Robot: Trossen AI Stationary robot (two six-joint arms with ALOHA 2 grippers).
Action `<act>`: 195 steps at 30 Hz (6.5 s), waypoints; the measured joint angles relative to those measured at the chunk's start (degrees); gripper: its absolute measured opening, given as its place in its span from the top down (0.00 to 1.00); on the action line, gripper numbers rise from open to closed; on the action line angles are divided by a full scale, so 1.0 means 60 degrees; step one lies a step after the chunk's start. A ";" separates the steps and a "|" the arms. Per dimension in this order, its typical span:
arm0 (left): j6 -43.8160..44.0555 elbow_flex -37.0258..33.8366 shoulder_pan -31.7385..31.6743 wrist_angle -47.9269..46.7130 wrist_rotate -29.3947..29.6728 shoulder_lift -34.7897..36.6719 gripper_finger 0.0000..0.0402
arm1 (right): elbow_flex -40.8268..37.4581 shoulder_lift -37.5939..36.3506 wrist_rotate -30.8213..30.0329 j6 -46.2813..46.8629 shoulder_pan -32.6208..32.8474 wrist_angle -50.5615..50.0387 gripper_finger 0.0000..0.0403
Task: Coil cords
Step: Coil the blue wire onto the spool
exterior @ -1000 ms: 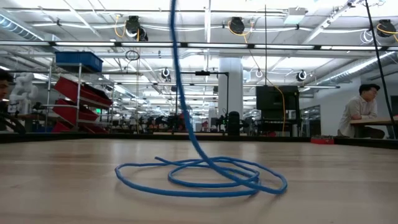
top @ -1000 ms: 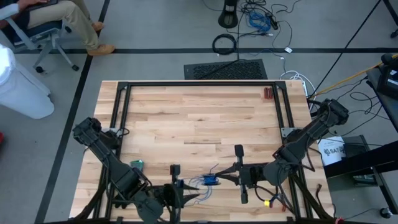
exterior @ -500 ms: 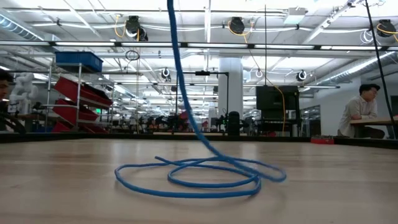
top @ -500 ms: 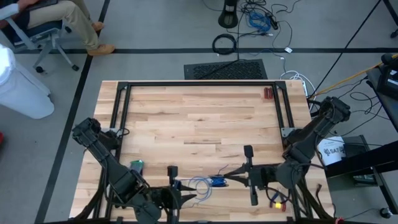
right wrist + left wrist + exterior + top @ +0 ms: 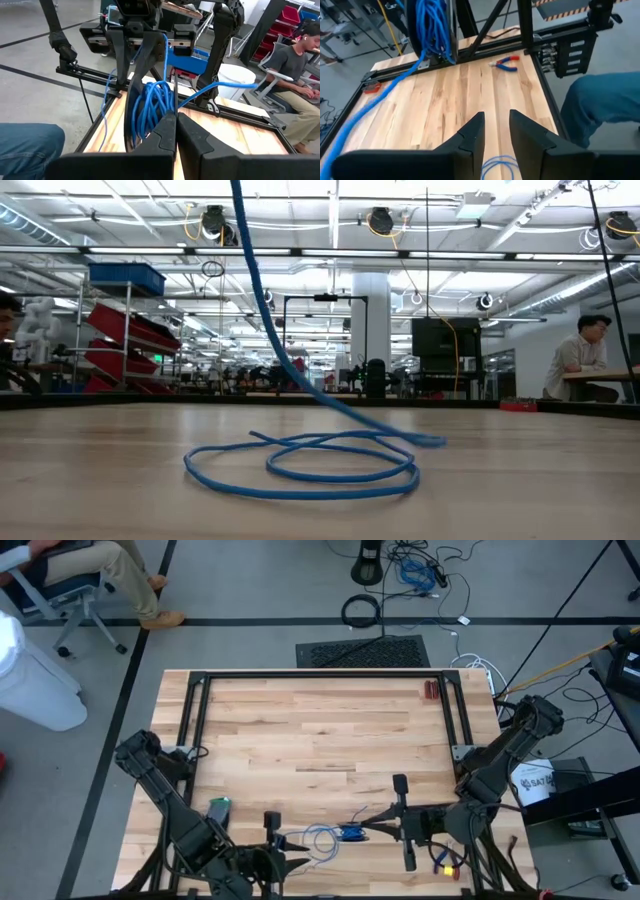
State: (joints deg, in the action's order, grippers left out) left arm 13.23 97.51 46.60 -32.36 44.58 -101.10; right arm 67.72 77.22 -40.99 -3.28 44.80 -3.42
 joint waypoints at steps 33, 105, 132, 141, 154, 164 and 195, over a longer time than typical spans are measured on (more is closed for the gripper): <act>0.5150 0.0000 0.0990 -0.3633 0.0056 0.0000 0.69 | 0.0000 -0.0497 -0.1497 -0.0312 0.1126 -0.0171 1.00; 0.1988 -0.0535 -0.1750 0.6707 0.1303 -0.4504 0.48 | 0.0000 -0.0493 -0.1483 -0.0283 0.1114 -0.0193 1.00; 0.1003 -0.0535 -0.1783 0.6728 0.0999 -0.4506 0.97 | 0.0000 -0.0493 -0.1483 -0.0312 0.1115 -0.0189 1.00; 0.1302 -0.0535 -0.1418 0.5100 0.1551 -0.4060 0.96 | 0.0000 -0.0493 -0.1442 -0.0313 0.1176 -0.0196 1.00; 0.2986 -0.0535 -0.0155 0.1629 0.2021 -0.2153 0.96 | 0.0000 -0.0490 -0.1413 -0.0268 0.1195 -0.0354 1.00; 0.1893 -0.0534 0.1335 0.2203 0.4267 -0.0820 0.96 | 0.0000 -0.0339 -0.1428 0.0180 0.1087 -0.0604 1.00; -0.1156 -0.0532 -0.1546 0.6058 0.0851 -0.0331 0.96 | 0.0004 0.0362 -0.3824 0.0555 -0.0102 -0.0178 1.00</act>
State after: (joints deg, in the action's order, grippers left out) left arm 6.30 94.32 37.32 3.99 49.69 -103.09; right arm 67.75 79.39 -63.94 0.06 44.18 -4.49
